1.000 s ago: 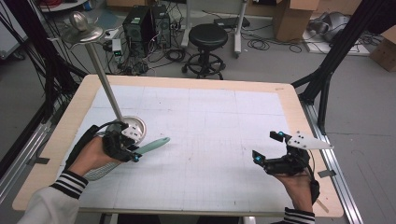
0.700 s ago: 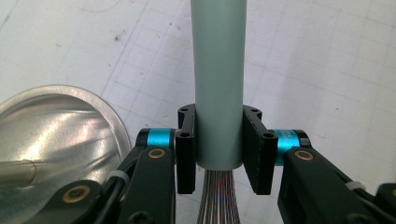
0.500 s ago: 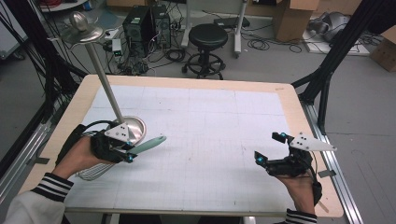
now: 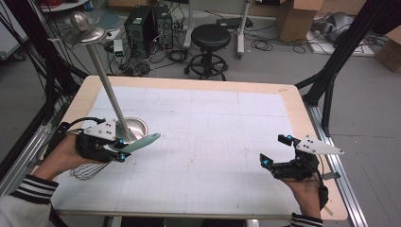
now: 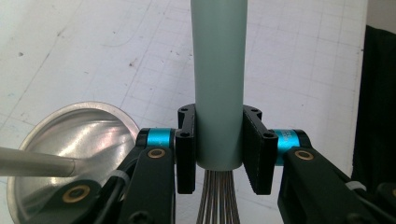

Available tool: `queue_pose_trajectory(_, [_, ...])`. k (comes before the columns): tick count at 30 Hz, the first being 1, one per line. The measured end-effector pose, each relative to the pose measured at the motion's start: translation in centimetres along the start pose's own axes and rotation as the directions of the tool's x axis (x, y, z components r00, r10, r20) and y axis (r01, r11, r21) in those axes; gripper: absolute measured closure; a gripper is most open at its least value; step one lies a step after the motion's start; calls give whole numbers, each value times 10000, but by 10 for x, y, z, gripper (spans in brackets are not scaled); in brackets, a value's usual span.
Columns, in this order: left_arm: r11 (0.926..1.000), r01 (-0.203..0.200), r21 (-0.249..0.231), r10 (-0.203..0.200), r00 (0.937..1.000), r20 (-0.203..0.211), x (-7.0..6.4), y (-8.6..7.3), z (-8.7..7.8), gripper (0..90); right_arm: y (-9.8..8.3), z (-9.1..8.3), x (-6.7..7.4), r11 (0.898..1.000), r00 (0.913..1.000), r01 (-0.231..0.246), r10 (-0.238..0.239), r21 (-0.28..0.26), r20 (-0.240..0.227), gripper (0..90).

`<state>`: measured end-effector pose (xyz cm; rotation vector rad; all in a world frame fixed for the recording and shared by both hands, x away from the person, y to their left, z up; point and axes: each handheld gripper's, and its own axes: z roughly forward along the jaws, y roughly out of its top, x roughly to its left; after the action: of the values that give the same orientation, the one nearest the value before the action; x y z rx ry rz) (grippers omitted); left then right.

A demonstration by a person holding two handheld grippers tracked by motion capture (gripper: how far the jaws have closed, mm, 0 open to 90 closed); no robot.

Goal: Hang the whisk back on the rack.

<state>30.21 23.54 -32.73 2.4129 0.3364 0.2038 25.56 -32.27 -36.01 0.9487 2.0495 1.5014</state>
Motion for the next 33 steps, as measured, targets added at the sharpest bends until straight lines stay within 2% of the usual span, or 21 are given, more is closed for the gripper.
queue_pose_trajectory(7, [9979,252,-598,-259,9996,-105,6,-11,-21,692,0,-2,-1,10000,10000,-34,34,0,47,5])
queue_pose_trajectory(10, [9959,244,-876,-260,9995,-174,8,-17,-31,693,0,-3,-1,10000,10000,-54,54,-10,54,5])
queue_pose_trajectory(12, [9938,215,-1086,-241,9994,-228,10,-21,-38,692,0,-3,-1,10000,10000,-60,60,-1,57,5])
queue_pose_trajectory(19, [9850,498,-1653,-596,9967,-547,16,-36,-61,692,0,-2,-1,10000,10000,-55,55,-6,47,5])
queue_pose_trajectory(22, [9836,427,-1755,-539,9968,-593,18,-40,-68,692,1,-1,-1,10000,10000,-63,63,14,23,5])
queue_pose_trajectory(27, [9725,535,-2267,-644,9971,-411,26,-49,-78,692,1,1,-1,10000,10000,-21,21,7,5,5])
queue_pose_trajectory(29, [9705,536,-2351,-644,9972,-383,29,-53,-83,692,1,0,-1,10000,10000,-37,37,2,11,5])
queue_pose_trajectory(33, [9625,574,-2652,-737,9959,-519,34,-61,-94,692,0,-1,-2,10000,10000,-56,56,-12,59,5])
